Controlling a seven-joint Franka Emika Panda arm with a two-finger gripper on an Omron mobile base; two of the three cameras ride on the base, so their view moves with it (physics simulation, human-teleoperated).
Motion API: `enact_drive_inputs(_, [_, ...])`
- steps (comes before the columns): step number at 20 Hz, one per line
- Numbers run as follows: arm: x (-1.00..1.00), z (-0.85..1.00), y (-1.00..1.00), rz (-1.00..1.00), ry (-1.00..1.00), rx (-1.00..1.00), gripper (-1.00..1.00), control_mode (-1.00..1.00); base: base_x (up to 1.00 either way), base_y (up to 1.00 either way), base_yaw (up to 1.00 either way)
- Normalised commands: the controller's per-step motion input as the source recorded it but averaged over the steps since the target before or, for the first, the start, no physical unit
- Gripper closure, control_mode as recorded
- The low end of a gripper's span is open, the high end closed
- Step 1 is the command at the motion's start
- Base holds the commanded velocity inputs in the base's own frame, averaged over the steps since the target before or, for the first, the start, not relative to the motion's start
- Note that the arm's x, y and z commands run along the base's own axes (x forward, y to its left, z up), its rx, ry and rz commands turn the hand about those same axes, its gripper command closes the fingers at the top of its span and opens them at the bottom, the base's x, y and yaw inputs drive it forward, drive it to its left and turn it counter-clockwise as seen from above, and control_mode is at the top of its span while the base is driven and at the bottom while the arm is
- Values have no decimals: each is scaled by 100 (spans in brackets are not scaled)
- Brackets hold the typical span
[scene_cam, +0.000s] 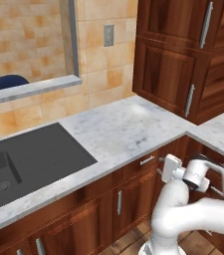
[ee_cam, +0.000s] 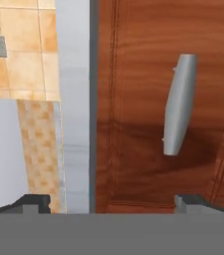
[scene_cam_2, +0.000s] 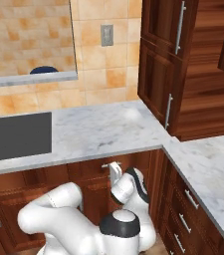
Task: Take a straw from the drawer in front and place it inside the glass cup on the dining counter.
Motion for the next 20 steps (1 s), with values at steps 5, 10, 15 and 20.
enact_drive_inputs(5, [25,0,0,-2,-3,0,-100,-100,0,0,0])
enact_drive_inputs(10, [29,0,0,-2,0,0,-100,-100,0,0,0])
enact_drive_inputs(15, [34,-10,0,-1,0,0,-100,-100,0,0,0])
enact_drive_inputs(20, [32,-23,0,-2,0,0,-100,-100,0,0,0])
